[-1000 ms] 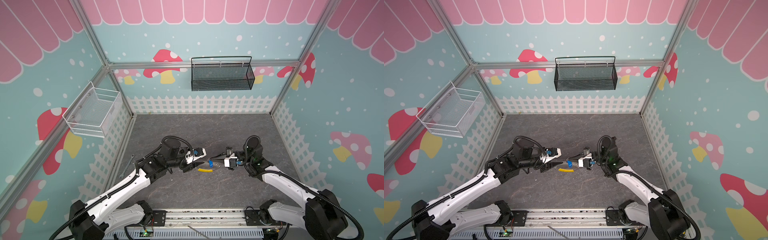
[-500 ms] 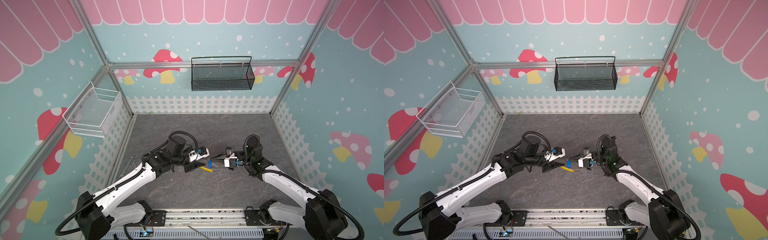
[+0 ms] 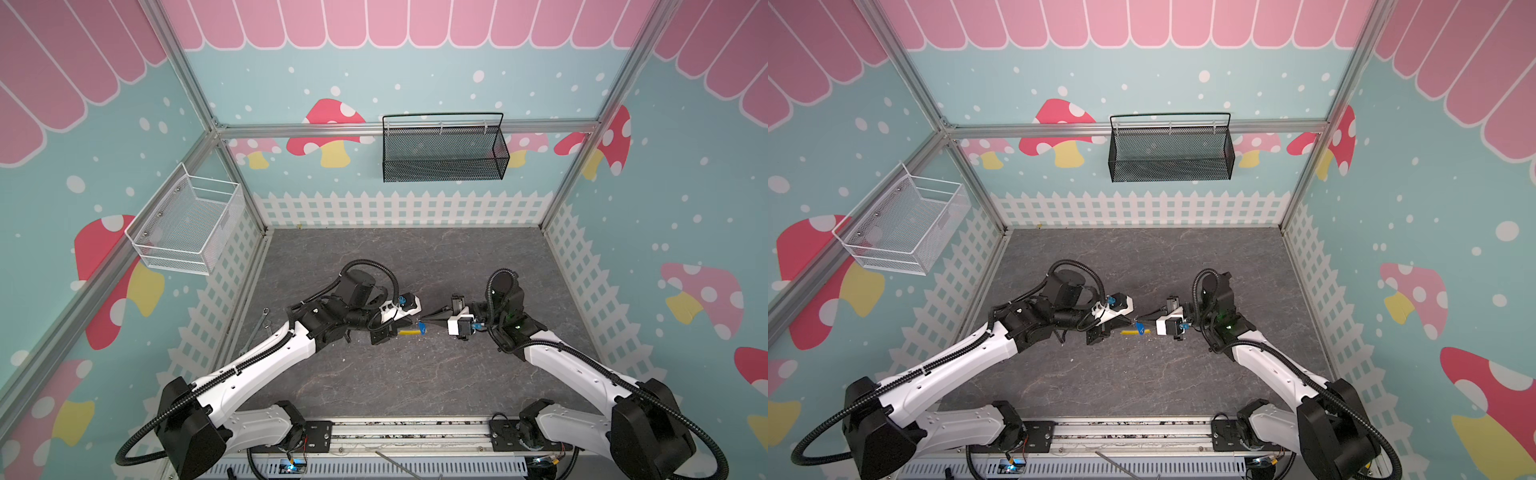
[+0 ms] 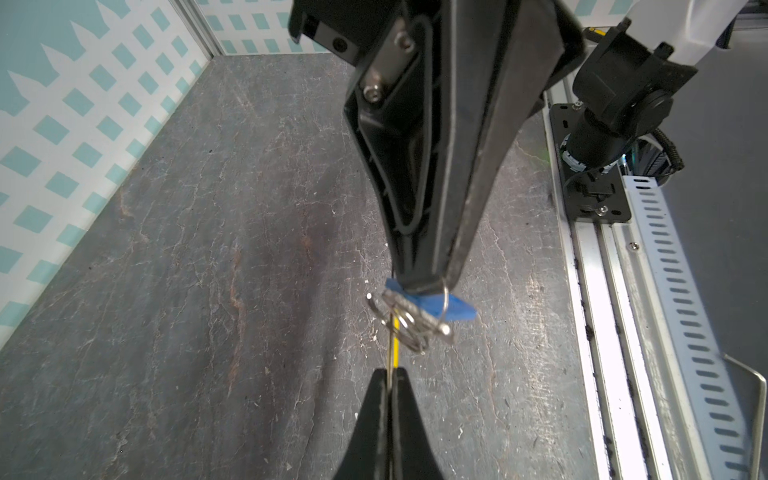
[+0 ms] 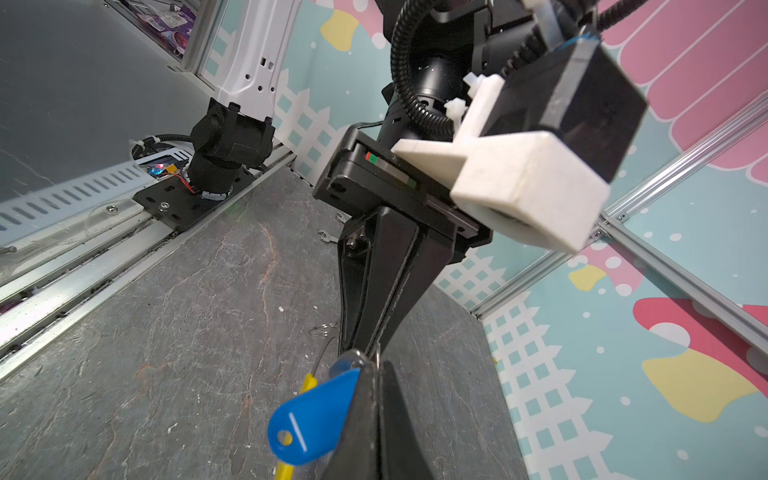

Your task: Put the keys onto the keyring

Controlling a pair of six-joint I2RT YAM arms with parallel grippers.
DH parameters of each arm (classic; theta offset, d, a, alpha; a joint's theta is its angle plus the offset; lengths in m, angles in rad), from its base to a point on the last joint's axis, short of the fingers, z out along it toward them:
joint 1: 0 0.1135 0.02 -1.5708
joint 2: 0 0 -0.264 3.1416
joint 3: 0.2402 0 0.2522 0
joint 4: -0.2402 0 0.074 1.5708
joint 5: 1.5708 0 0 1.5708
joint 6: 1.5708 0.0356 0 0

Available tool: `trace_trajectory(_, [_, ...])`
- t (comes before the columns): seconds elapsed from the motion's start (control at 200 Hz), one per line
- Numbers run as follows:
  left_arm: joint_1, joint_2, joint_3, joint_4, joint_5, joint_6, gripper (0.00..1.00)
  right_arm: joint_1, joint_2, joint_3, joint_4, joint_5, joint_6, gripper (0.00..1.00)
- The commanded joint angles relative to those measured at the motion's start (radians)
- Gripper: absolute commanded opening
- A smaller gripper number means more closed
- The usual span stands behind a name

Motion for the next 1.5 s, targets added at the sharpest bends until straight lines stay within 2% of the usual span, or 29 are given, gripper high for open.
trace_trajectory(0.0, [0.005, -0.016, 0.028, -0.006, 0.021, 0.006, 0.00, -0.002, -0.021, 0.014, -0.023, -0.001, -0.036, 0.00])
trace_trajectory(0.55, [0.025, -0.100, -0.039, 0.167, -0.006, -0.150, 0.00, -0.002, -0.089, -0.058, 0.006, 0.106, -0.087, 0.00])
trace_trajectory(0.61, [0.023, -0.104, -0.046, 0.193, -0.003, -0.207, 0.00, -0.002, -0.088, -0.061, 0.017, 0.116, -0.086, 0.00])
trace_trajectory(1.101, [0.023, -0.156, -0.106, 0.350, -0.017, -0.298, 0.00, -0.002, -0.099, -0.110, 0.119, 0.212, -0.087, 0.00])
trace_trajectory(1.351, [0.023, -0.159, -0.126, 0.427, -0.015, -0.335, 0.00, -0.002, -0.100, -0.121, 0.183, 0.221, -0.064, 0.06])
trace_trajectory(1.496, [0.023, -0.163, -0.140, 0.473, -0.025, -0.345, 0.00, -0.002, -0.109, -0.125, 0.196, 0.225, -0.051, 0.16])
